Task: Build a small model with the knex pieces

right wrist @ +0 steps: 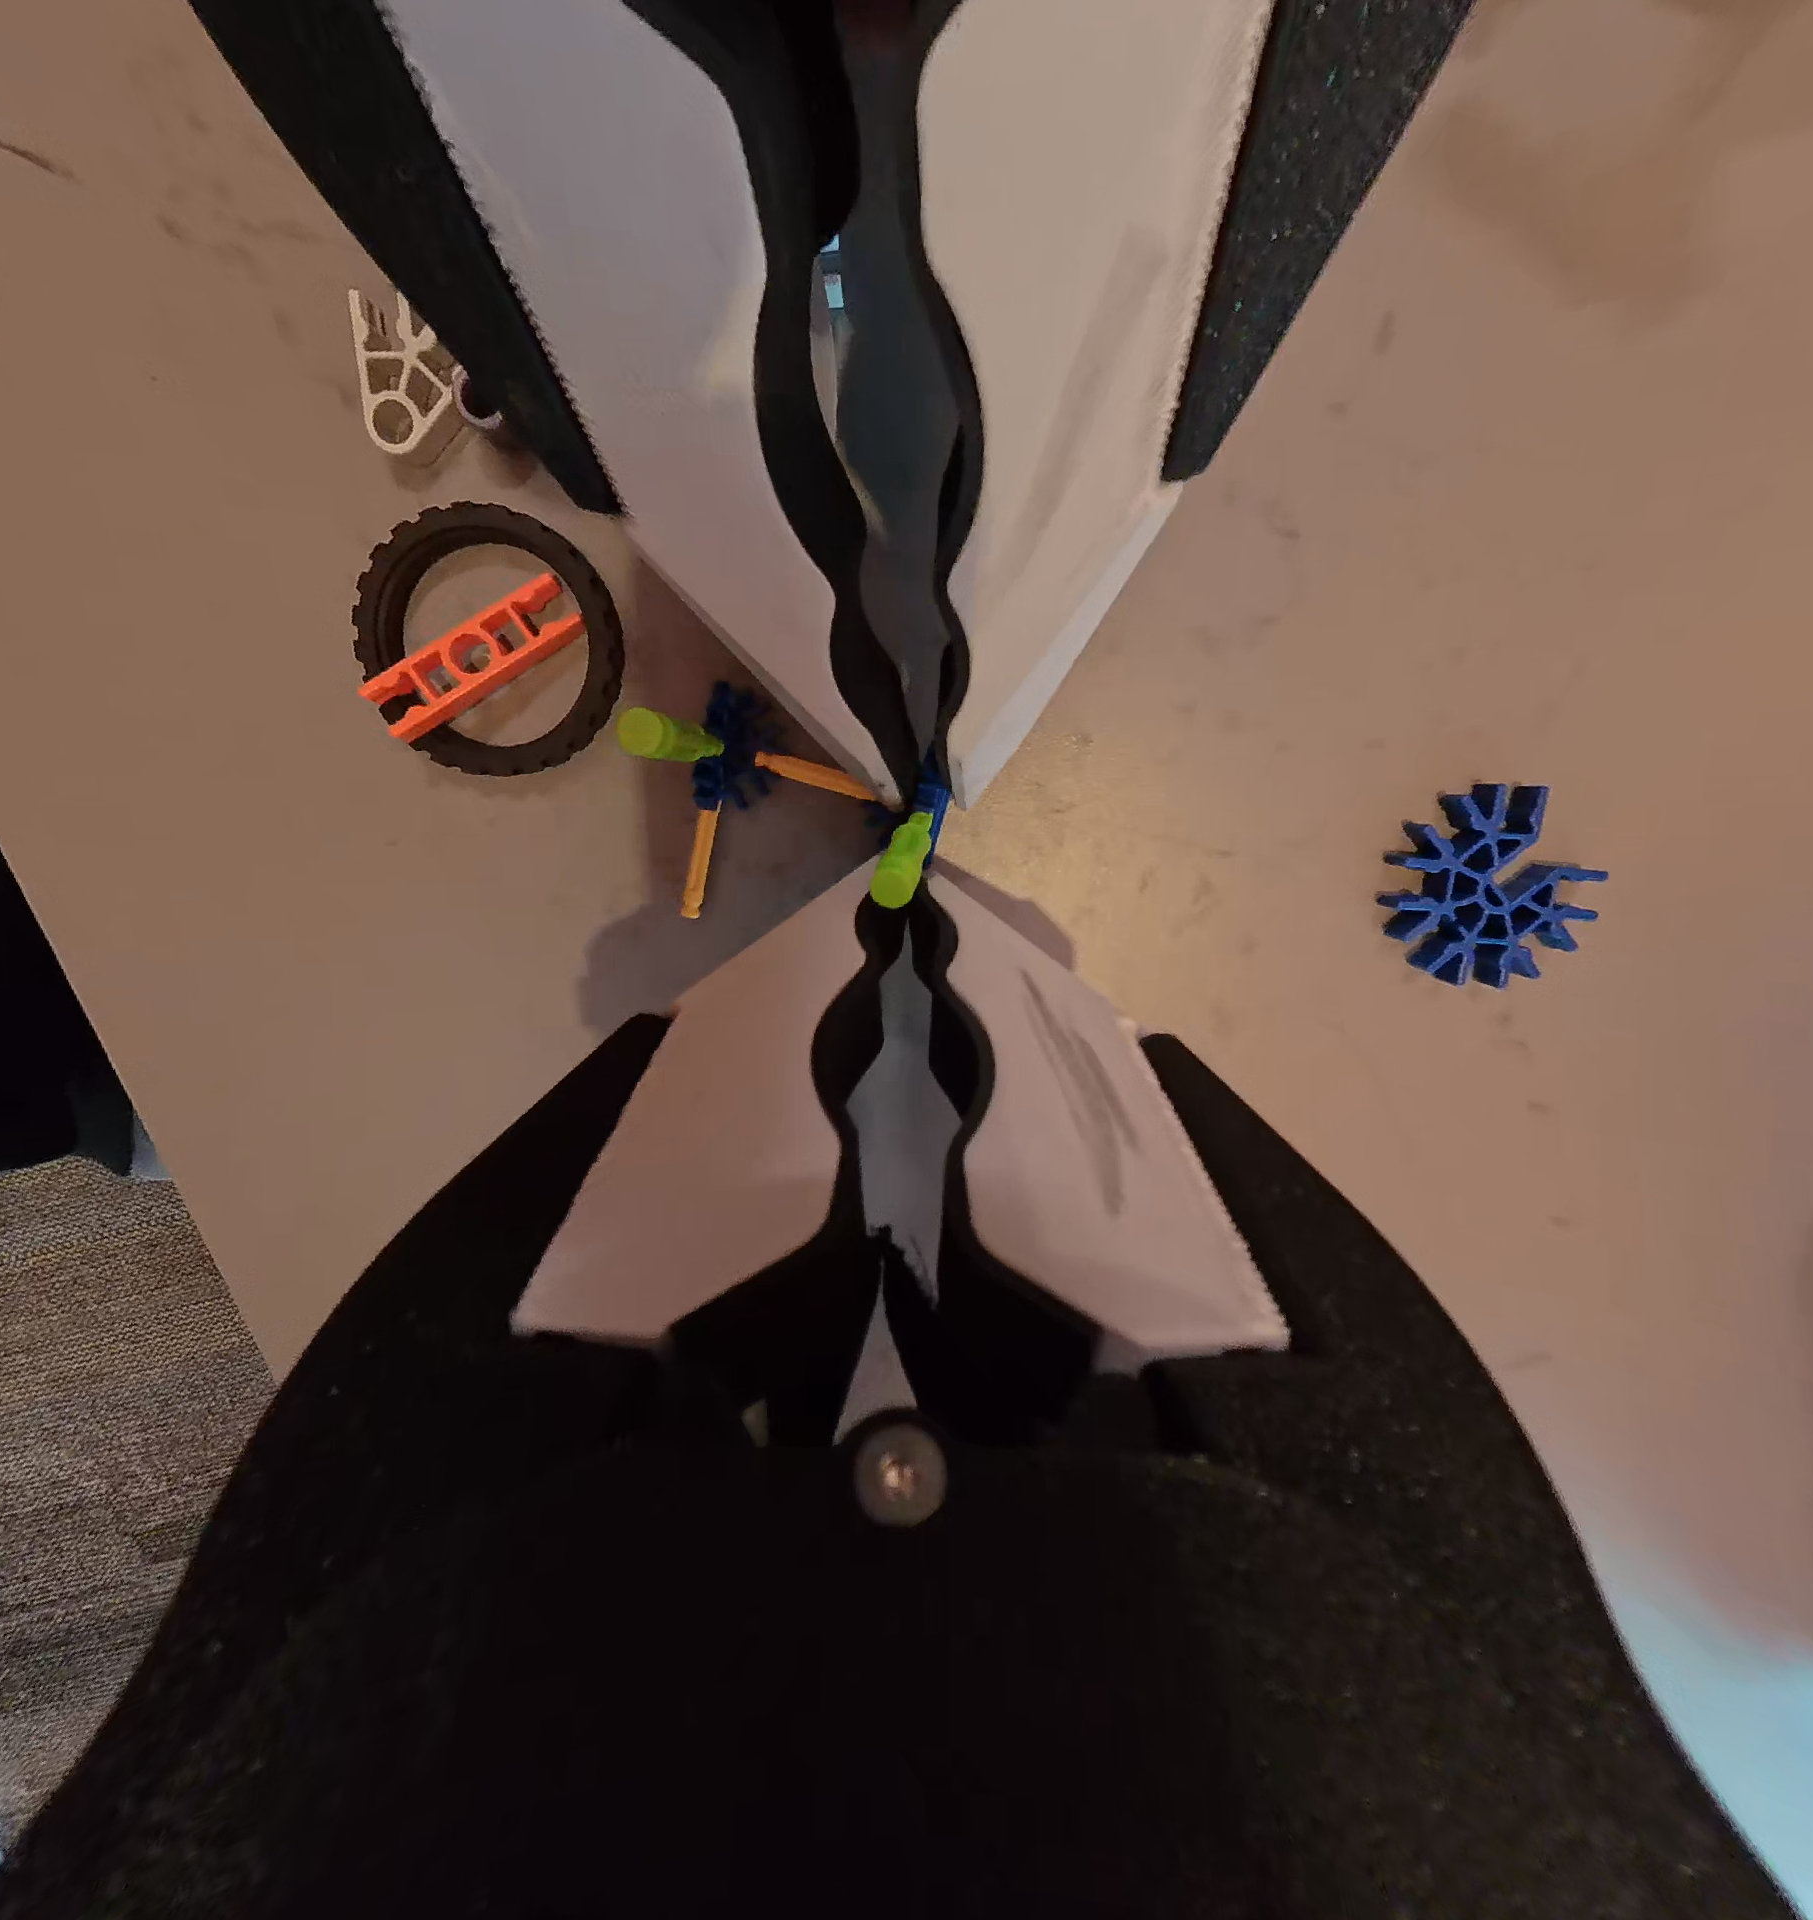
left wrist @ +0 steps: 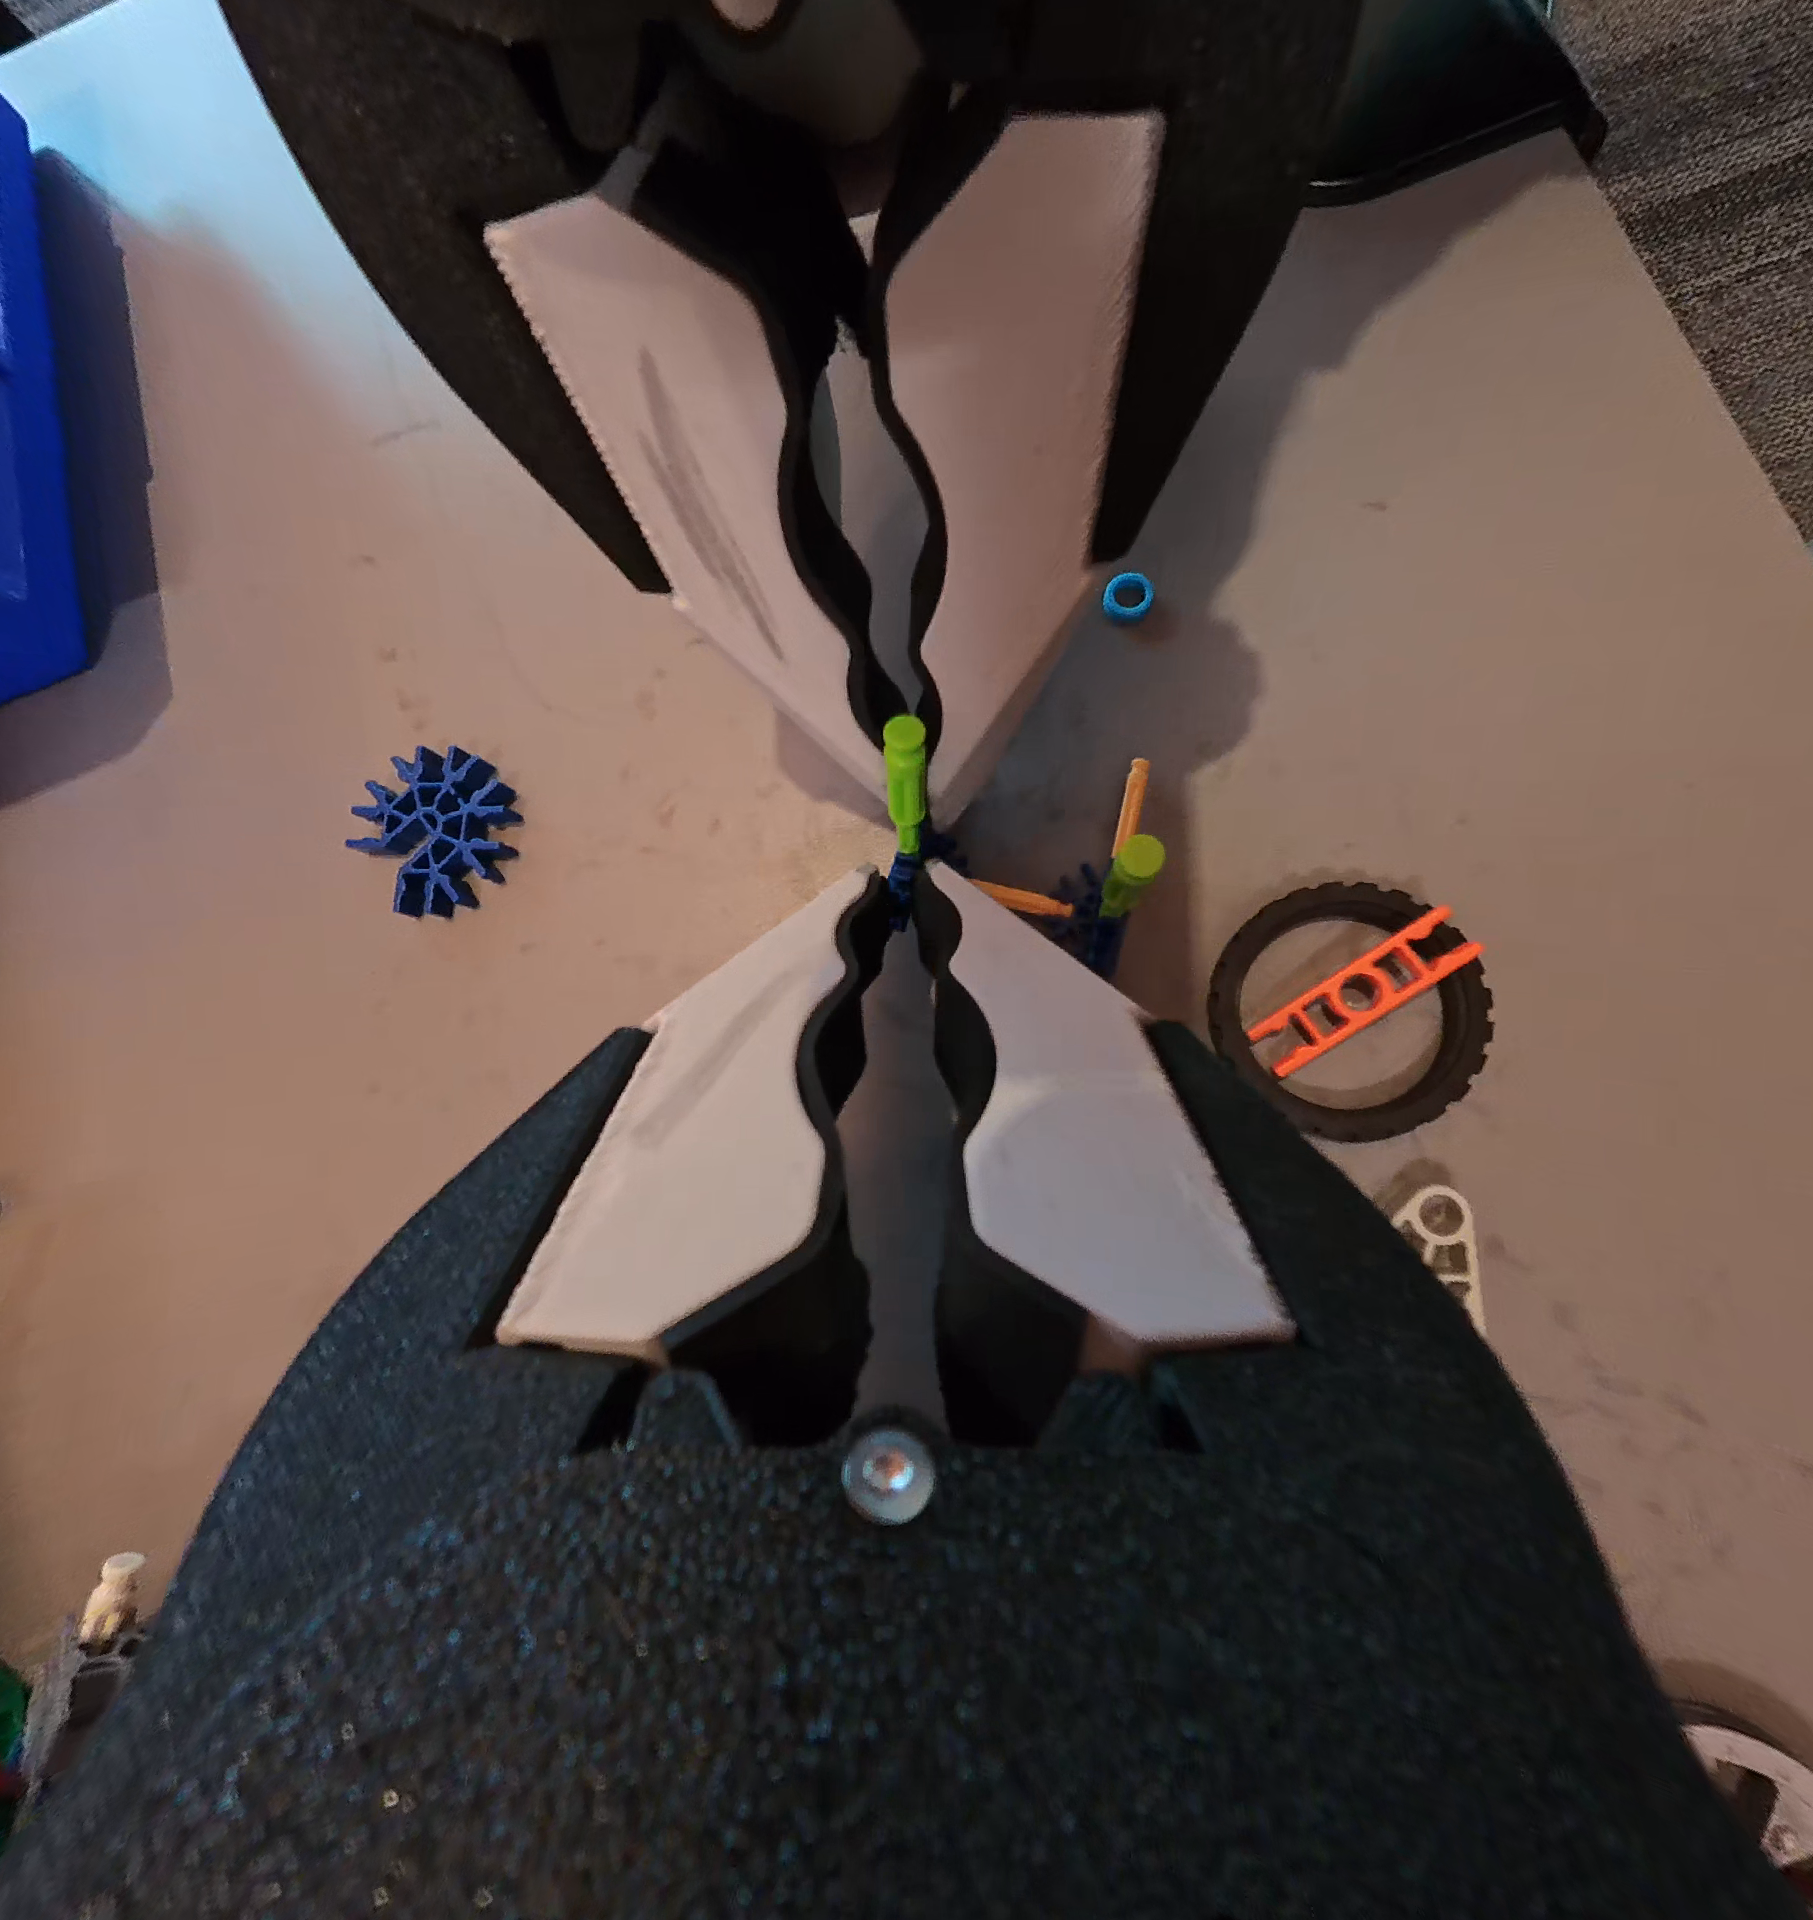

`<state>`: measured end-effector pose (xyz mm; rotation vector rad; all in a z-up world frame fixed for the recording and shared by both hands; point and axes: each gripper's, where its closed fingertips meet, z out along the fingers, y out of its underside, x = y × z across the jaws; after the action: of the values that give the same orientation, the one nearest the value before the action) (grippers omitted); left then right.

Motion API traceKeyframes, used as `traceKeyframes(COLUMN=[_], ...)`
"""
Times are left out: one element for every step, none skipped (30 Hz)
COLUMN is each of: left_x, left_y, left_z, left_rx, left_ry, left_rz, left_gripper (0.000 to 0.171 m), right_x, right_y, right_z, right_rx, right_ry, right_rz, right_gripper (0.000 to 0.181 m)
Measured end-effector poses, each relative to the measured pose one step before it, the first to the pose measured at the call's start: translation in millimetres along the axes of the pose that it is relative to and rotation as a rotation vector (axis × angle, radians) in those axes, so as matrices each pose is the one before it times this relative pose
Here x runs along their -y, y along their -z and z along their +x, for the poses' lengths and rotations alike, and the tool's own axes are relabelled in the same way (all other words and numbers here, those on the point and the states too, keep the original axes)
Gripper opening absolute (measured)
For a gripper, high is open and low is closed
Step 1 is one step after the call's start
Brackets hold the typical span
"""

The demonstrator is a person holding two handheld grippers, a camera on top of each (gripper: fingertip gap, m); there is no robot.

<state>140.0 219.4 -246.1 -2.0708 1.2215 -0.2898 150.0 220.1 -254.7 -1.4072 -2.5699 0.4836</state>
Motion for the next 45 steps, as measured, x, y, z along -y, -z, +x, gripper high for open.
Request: traceKeyframes(left_x=[-0.25,0.04,-0.10,-0.89,0.24,-0.16,-0.37,0.21,0.21,-0.08,0.33,-0.07,0.58,-0.18,1.36,-1.27,-0.05,0.05,-0.04,-0.05,-0.61,-0.04,-0.95,-0.55,0.43,0.45,0.10,0.51,0.63,0.53,0.45,0.37,0.18,0.03,0.10,0.16,0.32,0.53,0.92,1.10,0.46,0.29,0.10,0.09,0.06], left_y=[-0.18,-0.01,-0.05,-0.15,-0.12,-0.05,-0.25,-0.14,-0.19,-0.11,-0.64,-1.36,-0.08,0.13,-0.13,-0.14,0.02,-0.22,-0.06,0.19,0.05,-0.17,-0.48,-0.68,-0.40,-0.23,-0.10,-0.56,-0.64,-0.59,-0.52,-0.40,-0.20,-0.07,-0.13,-0.19,-0.24,-0.58,-0.94,-1.19,-0.51,-0.25,0.00,-0.07,-0.18], left_z=[0.26,0.78,0.67,0.14,0.18,0.02,0.14,0.16,0.18,-0.08,-0.16,0.32,0.24,0.07,0.21,-0.06,0.05,0.10,0.06,-0.17,-0.14,-0.07,0.55,0.14,0.06,-0.03,0.05,-0.03,0.00,0.04,0.05,-0.03,0.12,-0.03,-0.02,0.01,0.07,0.10,0.18,0.11,-0.01,0.03,0.00,-0.03,0.03], left_rx=[-0.0065,-0.0065,-0.0049,-0.0020,-0.0006,0.0065,0.0025,-0.0018,-0.0052,-0.0025,0.0019,0.0012,-0.0036,-0.0011,0.0073,-0.0033,-0.0037,-0.0012,-0.0028,0.0028,0.0036,-0.0020,0.0014,0.0096,0.0018,-0.0058,-0.0083,-0.0049,-0.0028,-0.0051,-0.0045,-0.0023,-0.0018,-0.0016,-0.0006,-0.0004,-0.0028,-0.0043,-0.0034,-0.0025,-0.0056,-0.0080,-0.0043,0.0038,0.0032], left_ry=[0.0042,0.0008,0.0038,0.0120,0.0182,0.0083,0.0082,0.0089,0.0145,0.0068,0.0029,0.0050,0.0061,0.0066,-0.0067,0.0025,0.0005,0.0032,0.0059,-0.0058,-0.0046,0.0024,-0.0083,-0.0097,-0.0042,-0.0004,0.0000,0.0008,-0.0015,0.0005,0.0006,-0.0016,-0.0011,0.0007,0.0002,-0.0017,-0.0002,-0.0007,-0.0044,-0.0044,-0.0011,0.0022,0.0030,-0.0048,-0.0019], left_rz=[-0.00139,0.00105,0.00315,0.00274,0.00922,0.00482,0.00586,0.01280,0.00921,0.00076,-0.00006,-0.00013,0.00977,0.00741,0.00705,-0.00875,0.00217,-0.00177,0.00141,0.00104,-0.00479,-0.00019,-0.00593,-0.00650,-0.00060,0.00271,-0.00011,0.00070,0.00061,0.00043,0.00010,0.00012,-0.00009,-0.00009,-0.00021,-0.00038,-0.00031,0.00005,0.00007,-0.00086,-0.00165,0.00202,0.00026,-0.00050,-0.00026], left_gripper=[0.002,0.002,0.001,0.002,0.002,0.002,0.002,0.002,0.002,0.002,0.002,0.003,0.003,0.003,0.001,0.003,0.003,0.003,0.002,0.003,0.003,0.003,0.002,0.002,0.002,0.002,0.002,0.002,0.002,0.002,0.002,0.002,0.002,0.002,0.002,0.002,0.002,0.002,0.002,0.002,0.002,0.002,0.002,0.002,0.002], right_x=[-0.12,-0.03,0.17,0.30,0.24,0.10,-0.03,0.25,0.12,0.17,0.18,0.17,0.33,0.61,0.24,0.03,-0.08,0.07,0.25,-0.19,-0.86,-0.38,0.53,-0.65,-1.91,-2.23,-3.01,-3.10,-0.79,0.53,-1.52,-2.40,-1.21,0.67,0.48,-0.14,0.30,1.17,1.51,1.68,1.89,0.59,-0.42,-0.09,0.48], right_y=[-0.06,0.03,-0.13,-0.03,-0.09,-0.04,0.02,-0.12,-0.10,-0.04,-0.02,-0.09,-0.08,-0.05,-0.03,-0.08,0.03,0.00,-0.01,0.14,0.20,0.71,1.58,0.95,0.63,1.17,1.78,2.56,2.77,1.97,-0.11,-1.93,-2.76,-1.09,0.15,0.27,0.17,-0.28,-0.83,-0.35,0.57,0.28,0.12,0.56,0.50], right_z=[-0.02,-0.08,0.00,0.01,-0.05,-0.07,-0.03,-0.07,-0.05,-0.09,0.00,0.01,-0.07,-0.06,-0.08,0.03,0.08,-0.03,0.09,0.08,0.43,1.18,2.06,1.31,-0.03,0.17,0.52,0.89,1.62,0.28,0.27,0.76,-0.67,-0.83,0.11,0.30,0.24,-0.51,-0.67,-0.05,0.80,0.90,1.32,0.80,-0.41], right_rx=[0.0037,0.0027,0.0026,0.0016,0.0002,0.0014,0.0008,-0.0004,0.0032,0.0084,0.0092,0.0043,-0.0009,-0.0028,0.0032,0.0133,0.0069,-0.0023,-0.0038,-0.0050,-0.0033,-0.0045,-0.0184,-0.0226,-0.0148,-0.0119,-0.0096,-0.0090,-0.0108,-0.0023,-0.0048,-0.0081,0.0034,0.0060,0.0013,-0.0019,-0.0046,-0.0020,-0.0018,-0.0055,-0.0074,-0.0022,-0.0019,0.0006,0.0068], right_ry=[-0.0017,0.0003,-0.0002,0.0004,0.0022,0.0015,0.0028,0.0042,0.0008,-0.0028,-0.0061,-0.0035,0.0012,0.0044,0.0048,-0.0130,-0.0093,0.0037,0.0041,0.0055,-0.0021,-0.0149,-0.0185,-0.0172,-0.0186,-0.0168,-0.0125,-0.0062,0.0002,0.0038,0.0089,0.0088,0.0042,0.0010,0.0003,0.0032,0.0044,0.0015,0.0036,0.0048,0.0004,-0.0015,-0.0022,-0.0011,0.0004], right_rz=[0.0004,-0.0006,-0.0025,-0.0049,-0.0060,-0.0053,-0.0061,-0.0093,-0.0069,0.0004,0.0054,0.0033,-0.0021,-0.0040,-0.0022,0.0046,0.0051,-0.0029,-0.0054,-0.0011,0.0096,0.0238,0.0357,0.0310,0.0239,0.0205,0.0123,0.0072,0.0138,0.0115,-0.0077,-0.0154,-0.0048,0.0105,0.0117,0.0078,0.0088,0.0116,0.0101,0.0095,0.0109,0.0051,0.0019,0.0042,0.0060], right_gripper=[0.000,0.000,0.000,0.000,0.000,0.000,0.000,0.000,0.000,0.000,0.000,0.000,0.000,0.000,0.000,0.000,0.000,0.000,0.000,0.000,0.000,0.000,0.001,0.001,0.005,0.005,0.005,0.006,0.005,0.005,0.005,0.005,0.003,0.002,0.002,0.002,0.003,0.002,0.002,0.002,0.002,0.003,0.006,0.004,0.002])
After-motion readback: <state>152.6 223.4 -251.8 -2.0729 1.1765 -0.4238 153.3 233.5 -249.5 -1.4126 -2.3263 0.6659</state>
